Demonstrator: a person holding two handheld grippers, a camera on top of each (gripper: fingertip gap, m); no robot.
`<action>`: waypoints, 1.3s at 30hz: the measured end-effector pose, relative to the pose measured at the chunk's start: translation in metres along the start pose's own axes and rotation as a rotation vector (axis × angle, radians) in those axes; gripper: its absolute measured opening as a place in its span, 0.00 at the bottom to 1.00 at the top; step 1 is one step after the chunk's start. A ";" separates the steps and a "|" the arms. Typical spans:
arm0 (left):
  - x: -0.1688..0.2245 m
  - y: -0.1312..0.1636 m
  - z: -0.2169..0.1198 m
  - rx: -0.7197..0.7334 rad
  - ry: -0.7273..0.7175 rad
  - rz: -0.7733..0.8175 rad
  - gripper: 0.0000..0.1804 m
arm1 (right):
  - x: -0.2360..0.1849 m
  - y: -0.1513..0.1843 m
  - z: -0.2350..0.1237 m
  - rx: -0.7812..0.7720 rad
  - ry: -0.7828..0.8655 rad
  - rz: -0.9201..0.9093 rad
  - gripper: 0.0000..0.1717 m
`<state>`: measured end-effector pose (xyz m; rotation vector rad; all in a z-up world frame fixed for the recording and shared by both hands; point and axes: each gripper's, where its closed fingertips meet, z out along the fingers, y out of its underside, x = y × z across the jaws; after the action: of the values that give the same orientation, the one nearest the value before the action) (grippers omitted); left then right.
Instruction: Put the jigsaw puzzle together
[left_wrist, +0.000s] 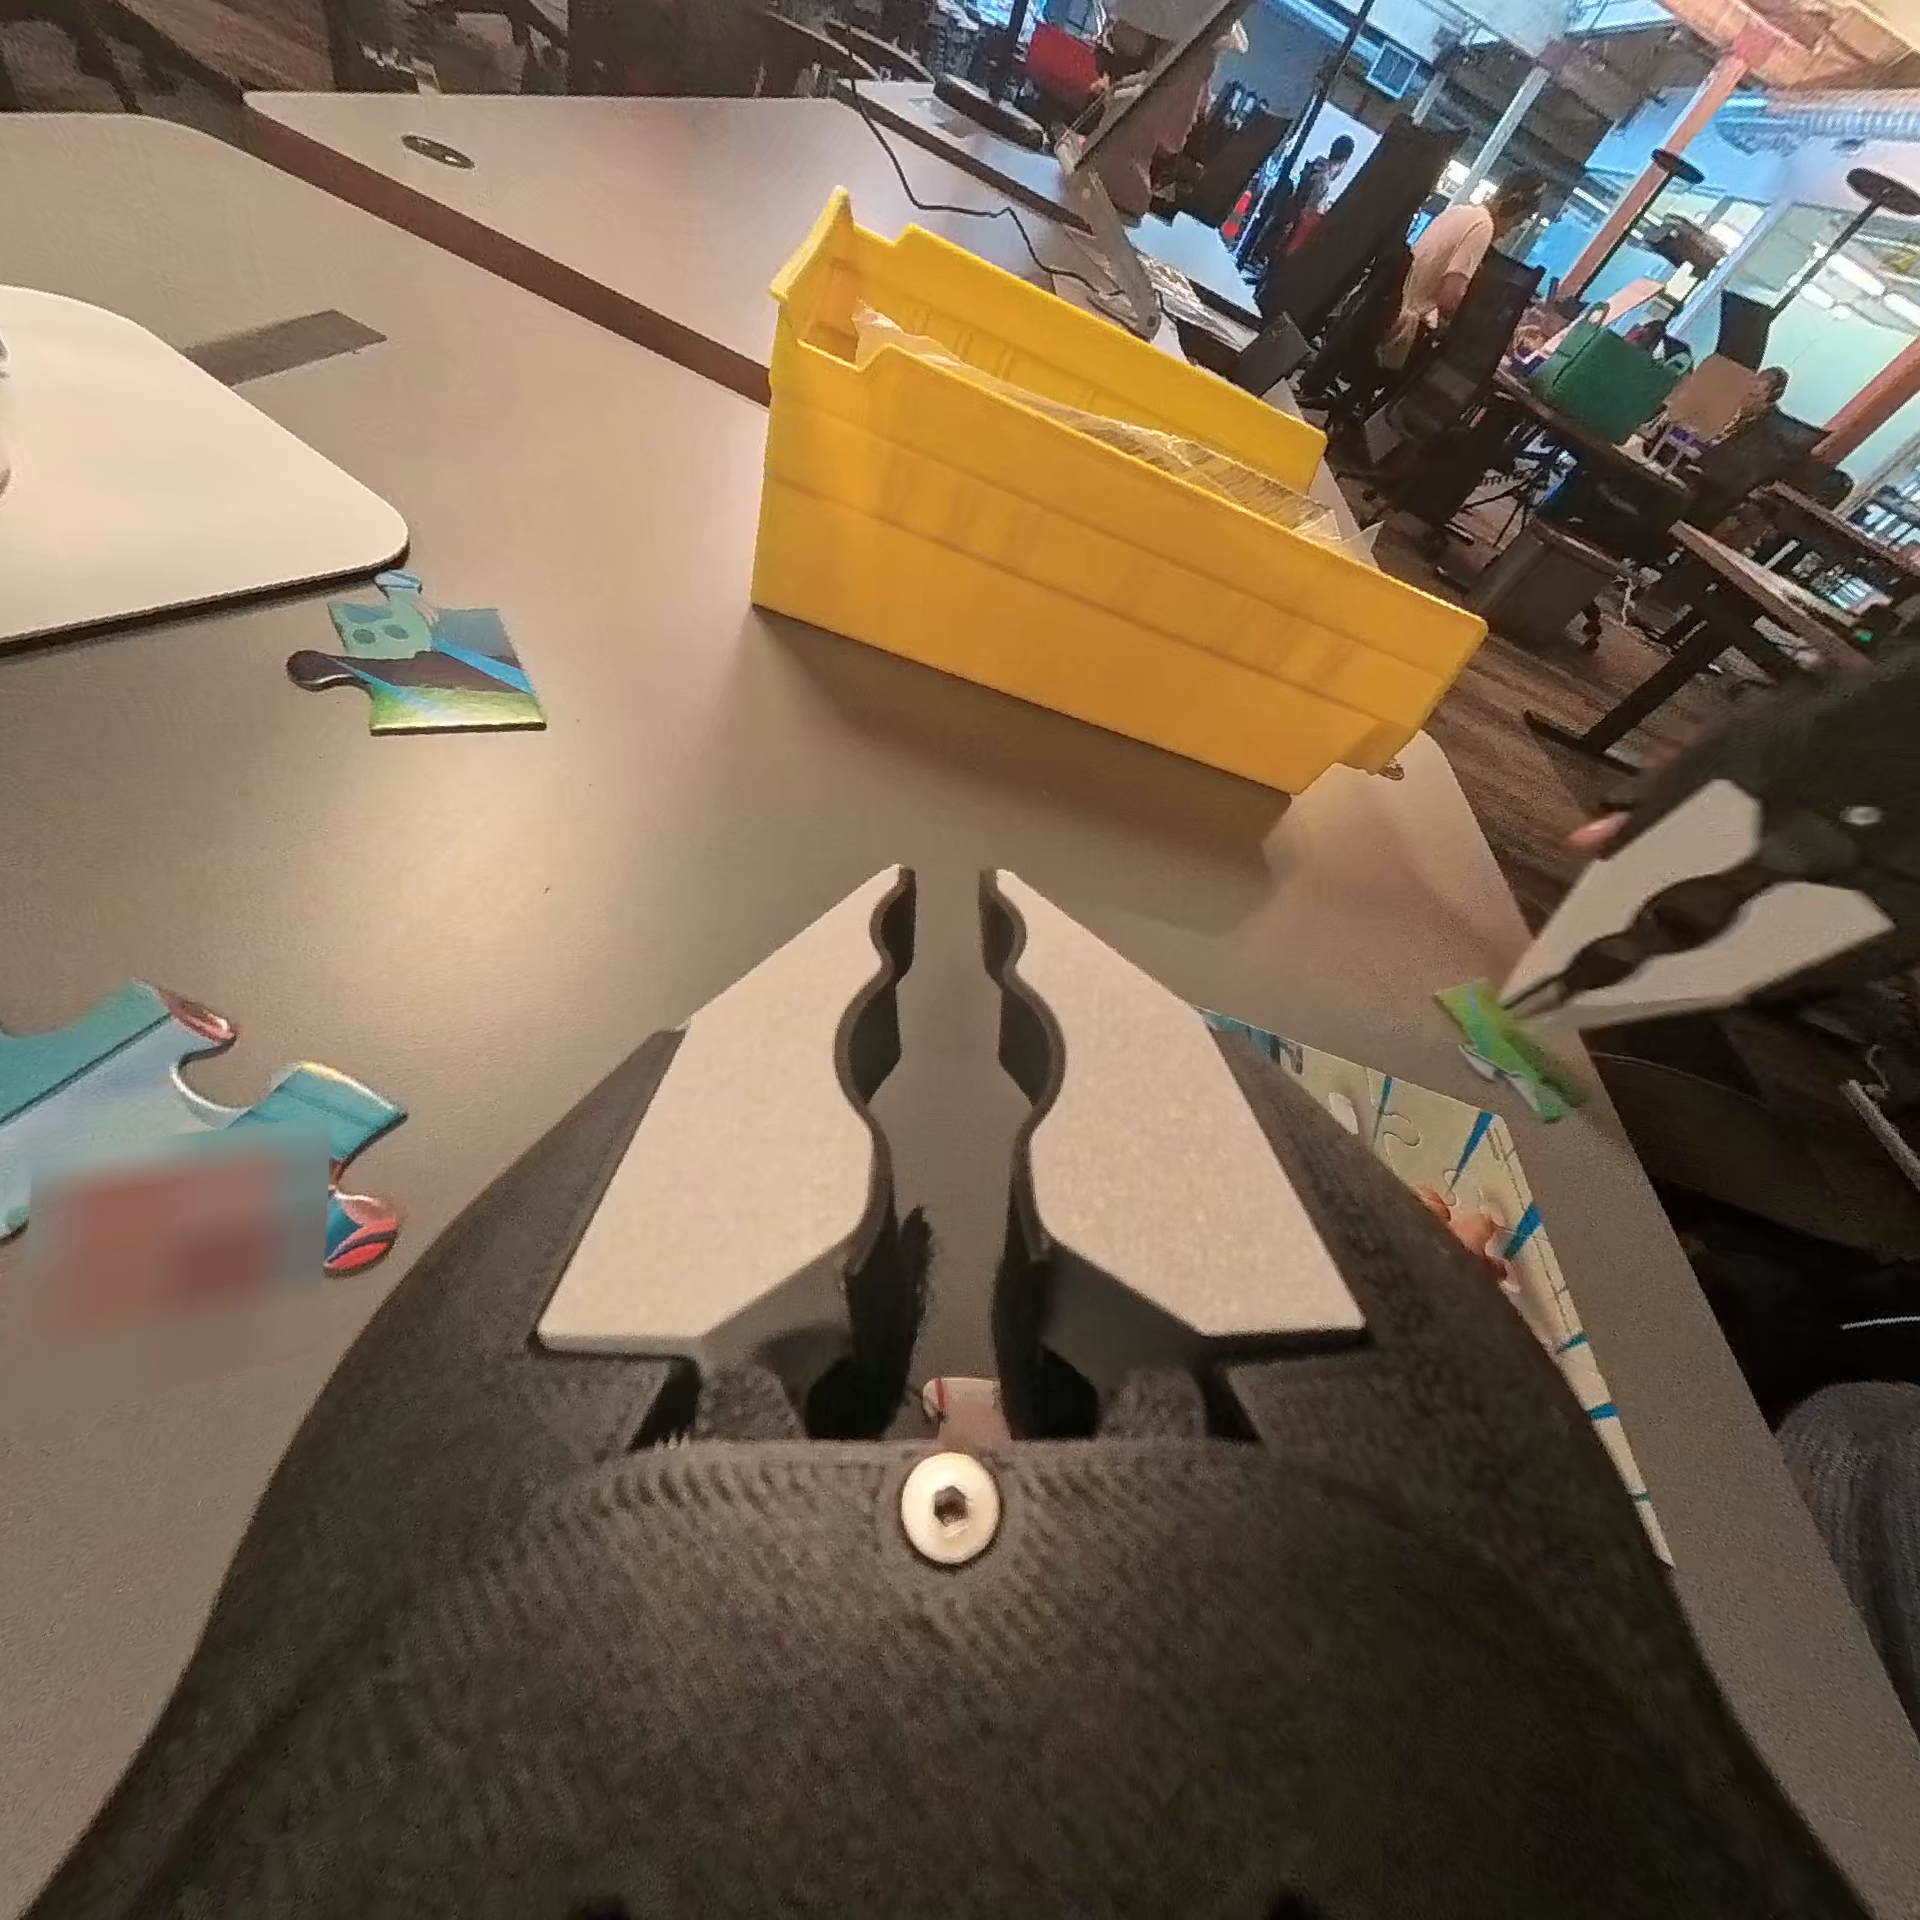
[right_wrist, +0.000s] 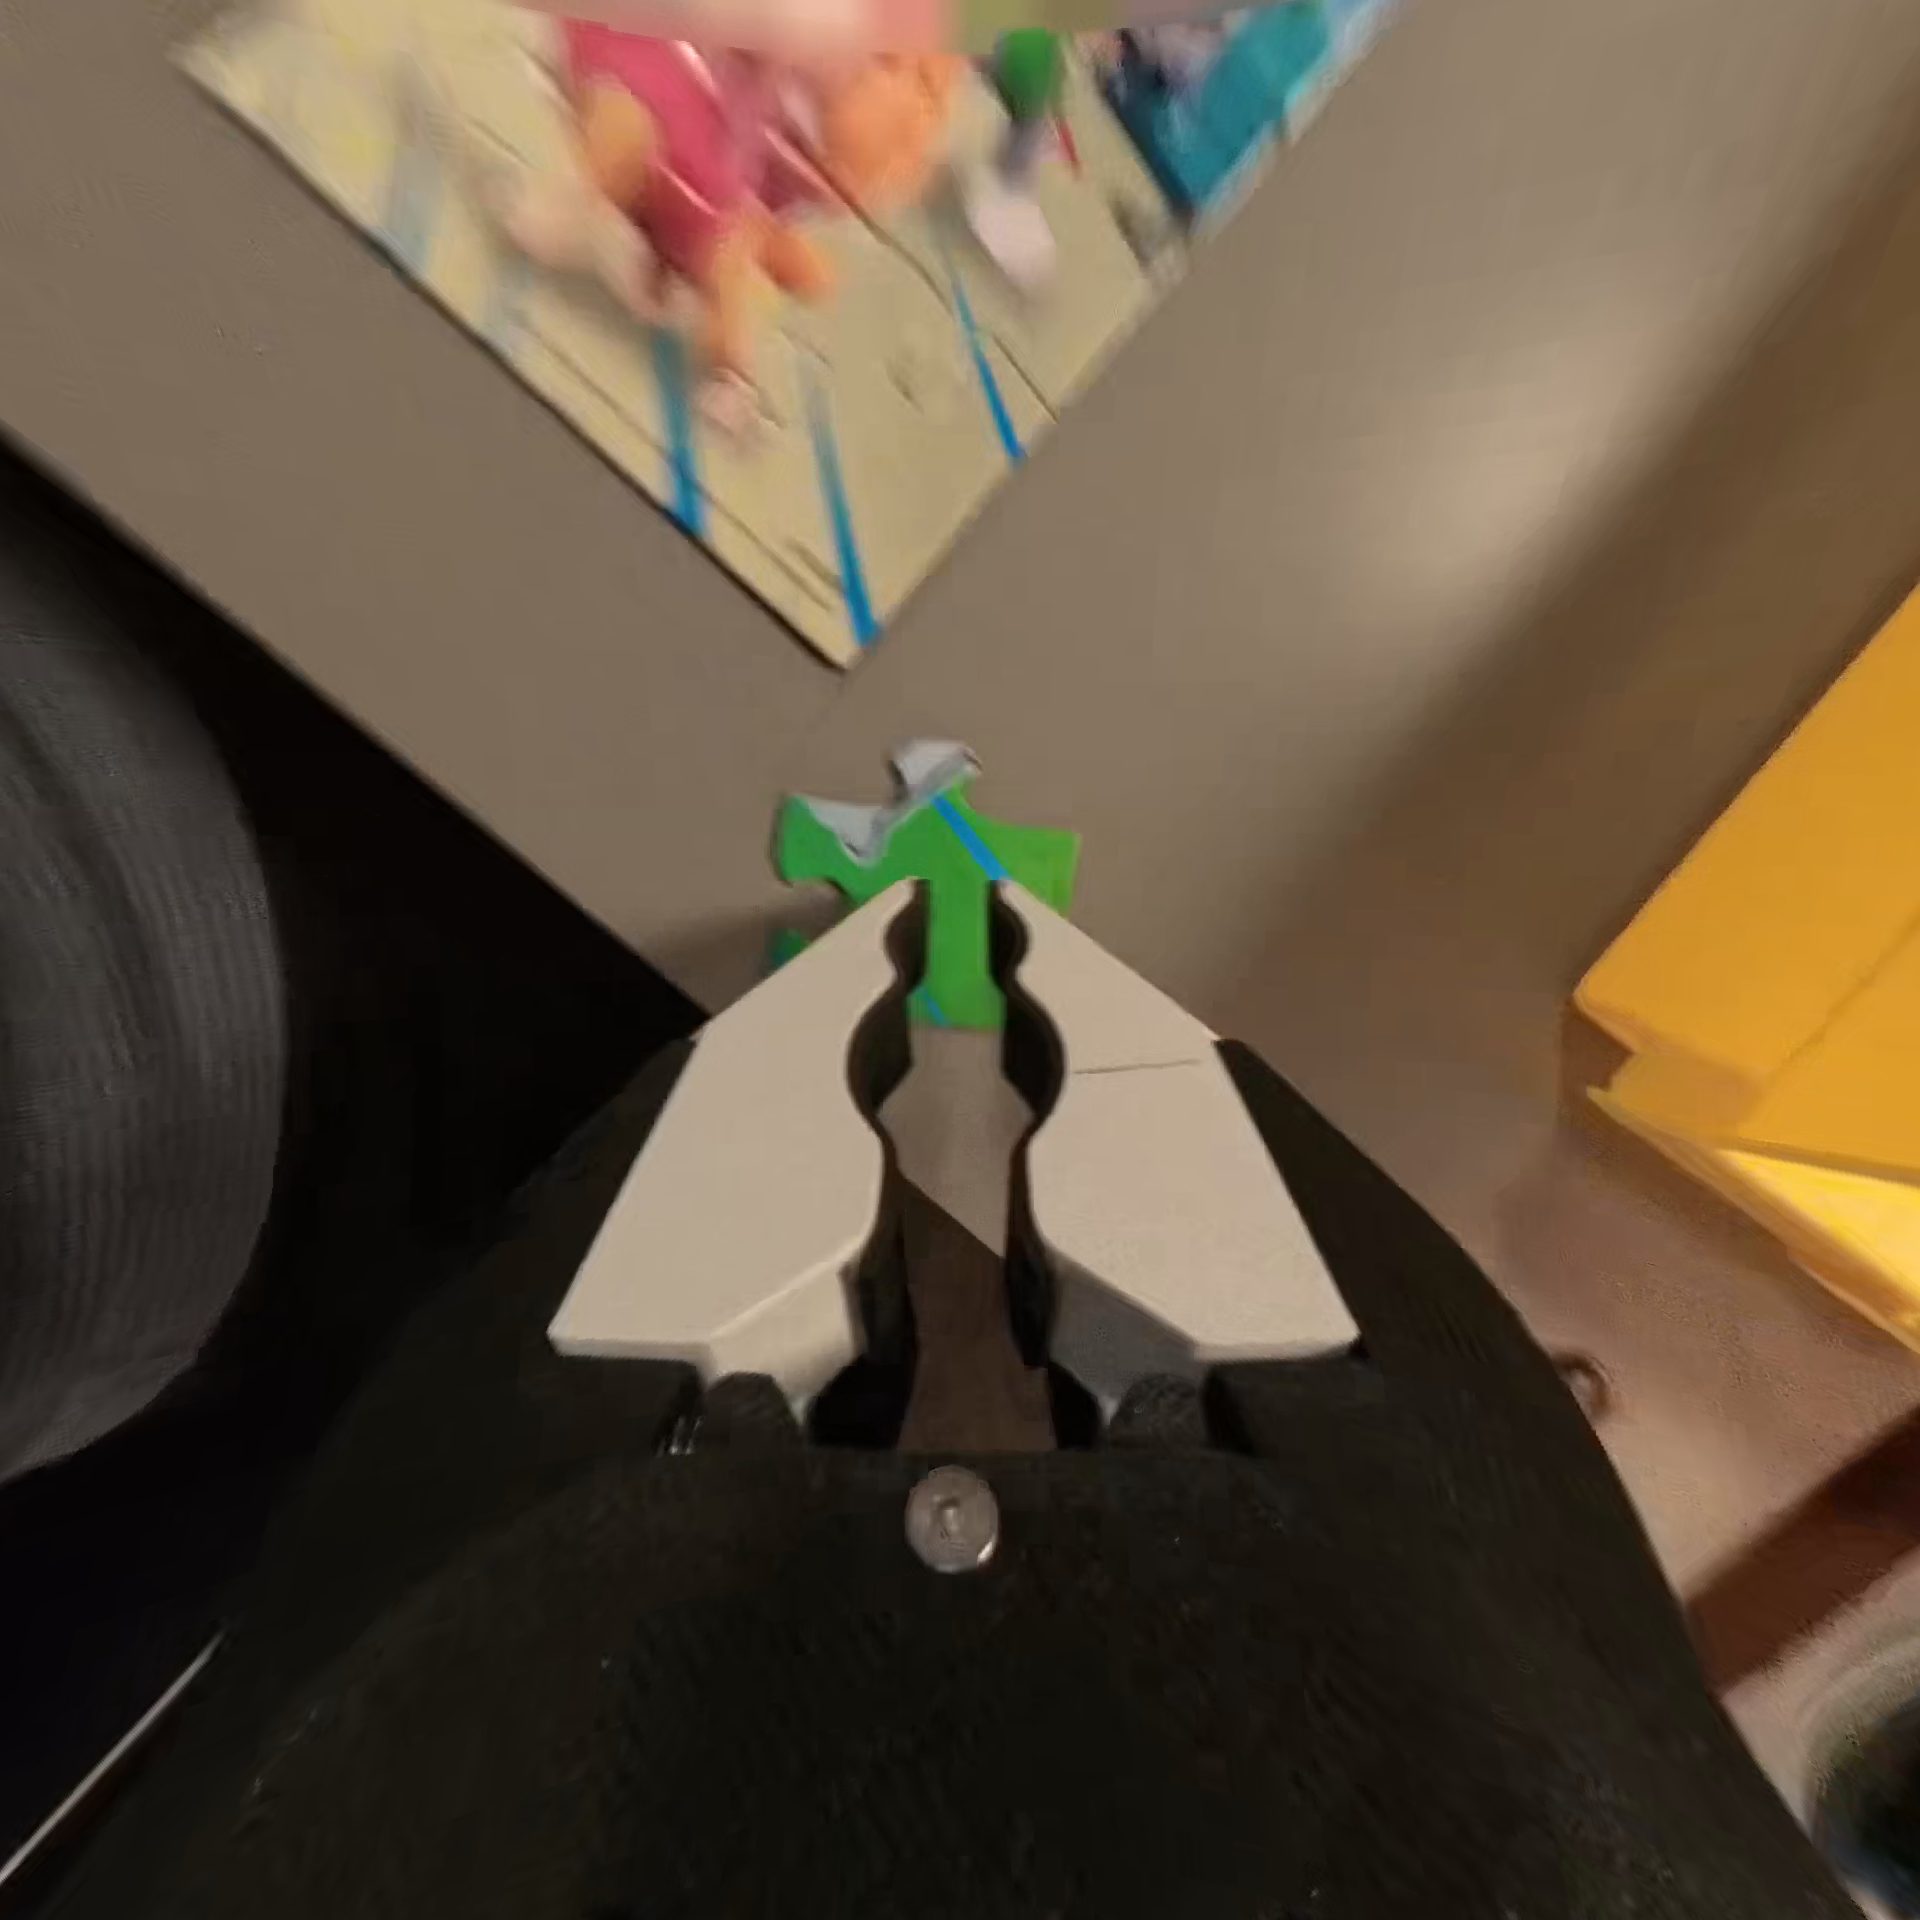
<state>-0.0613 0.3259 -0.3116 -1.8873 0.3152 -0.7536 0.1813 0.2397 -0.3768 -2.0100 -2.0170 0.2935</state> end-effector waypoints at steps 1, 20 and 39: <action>0.000 0.000 0.000 0.000 0.000 0.003 0.06 | -0.011 -0.007 -0.008 0.115 -0.003 -0.019 0.14; 0.059 -0.025 0.008 0.050 0.210 -0.035 0.08 | -0.038 0.008 -0.043 0.178 0.639 -0.716 0.00; 0.140 -0.011 -0.015 -0.245 0.824 -0.494 0.10 | -0.006 -0.169 -0.075 0.548 1.254 -1.550 0.00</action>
<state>0.0354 0.2453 -0.2470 -1.8075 0.4671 -1.9027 0.0473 0.2279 -0.2500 0.1645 -1.6063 -0.5459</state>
